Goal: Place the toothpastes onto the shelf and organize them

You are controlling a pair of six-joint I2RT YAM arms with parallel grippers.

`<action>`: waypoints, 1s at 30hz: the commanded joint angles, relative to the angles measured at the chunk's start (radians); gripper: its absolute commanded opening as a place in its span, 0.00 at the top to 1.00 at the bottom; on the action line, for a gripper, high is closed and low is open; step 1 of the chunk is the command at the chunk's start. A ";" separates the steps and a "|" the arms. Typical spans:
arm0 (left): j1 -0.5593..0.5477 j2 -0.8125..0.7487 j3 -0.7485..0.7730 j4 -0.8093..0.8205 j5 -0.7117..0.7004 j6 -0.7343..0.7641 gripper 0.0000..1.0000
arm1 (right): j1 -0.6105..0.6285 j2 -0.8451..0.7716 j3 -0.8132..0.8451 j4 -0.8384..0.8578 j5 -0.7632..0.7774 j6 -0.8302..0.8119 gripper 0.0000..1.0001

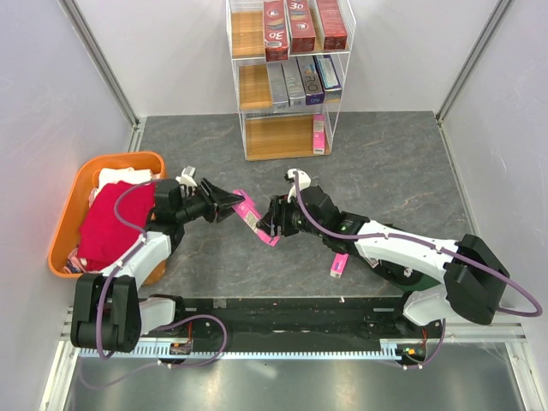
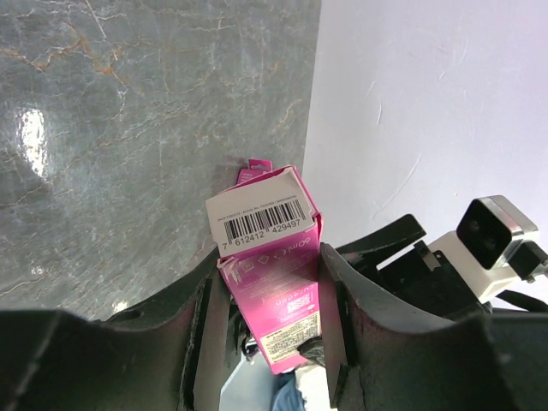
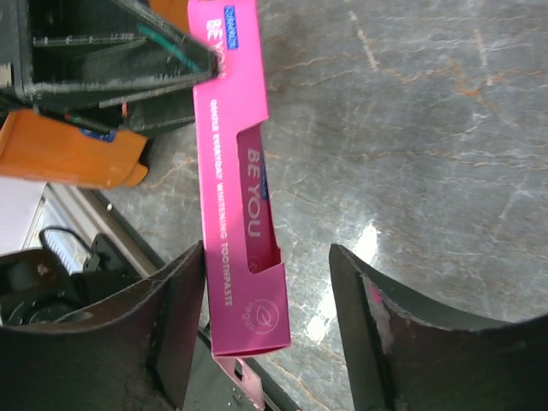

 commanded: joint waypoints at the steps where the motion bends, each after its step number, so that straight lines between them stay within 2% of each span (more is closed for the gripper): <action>1: 0.010 -0.022 0.004 0.078 0.046 -0.053 0.75 | 0.003 -0.003 -0.034 0.066 -0.086 0.028 0.35; 6: 0.014 -0.025 0.004 0.085 0.042 -0.057 0.75 | 0.003 -0.009 -0.046 0.061 -0.103 0.031 0.35; 8: 0.014 -0.022 0.004 0.088 0.042 -0.059 0.75 | 0.004 -0.021 -0.052 0.060 -0.100 0.029 0.39; 13: 0.015 -0.022 -0.001 0.091 0.047 -0.057 0.75 | 0.004 -0.044 -0.062 0.070 -0.059 0.037 0.65; 15: 0.015 -0.022 -0.005 0.093 0.047 -0.057 0.74 | 0.004 -0.046 -0.059 0.073 -0.057 0.039 0.72; 17: 0.015 -0.022 -0.007 0.091 0.047 -0.050 0.67 | 0.000 -0.040 -0.057 0.075 -0.063 0.042 0.78; 18: 0.017 -0.020 -0.005 0.085 0.047 -0.047 0.58 | -0.002 -0.036 -0.056 0.078 -0.066 0.052 0.79; 19: 0.017 -0.020 0.004 0.070 0.049 -0.027 0.30 | -0.012 -0.027 -0.056 0.082 -0.086 0.058 0.79; 20: 0.017 -0.020 0.011 0.049 0.047 -0.013 0.24 | -0.022 -0.021 -0.059 0.089 -0.098 0.066 0.80; 23: 0.017 -0.034 0.059 -0.082 0.004 0.071 0.13 | -0.071 -0.003 -0.097 0.150 -0.164 0.121 0.82; 24: 0.017 -0.051 0.073 -0.173 -0.014 0.123 0.10 | -0.085 0.005 -0.102 0.177 -0.178 0.146 0.82; 26: 0.017 -0.068 0.120 -0.263 -0.077 0.177 0.08 | -0.129 0.013 -0.117 0.217 -0.213 0.164 0.82; 28: 0.017 -0.094 0.169 -0.404 -0.128 0.254 0.00 | -0.172 0.028 -0.120 0.231 -0.224 0.181 0.82; 30: 0.017 -0.106 0.203 -0.482 -0.207 0.326 0.00 | -0.204 0.042 -0.128 0.263 -0.250 0.193 0.83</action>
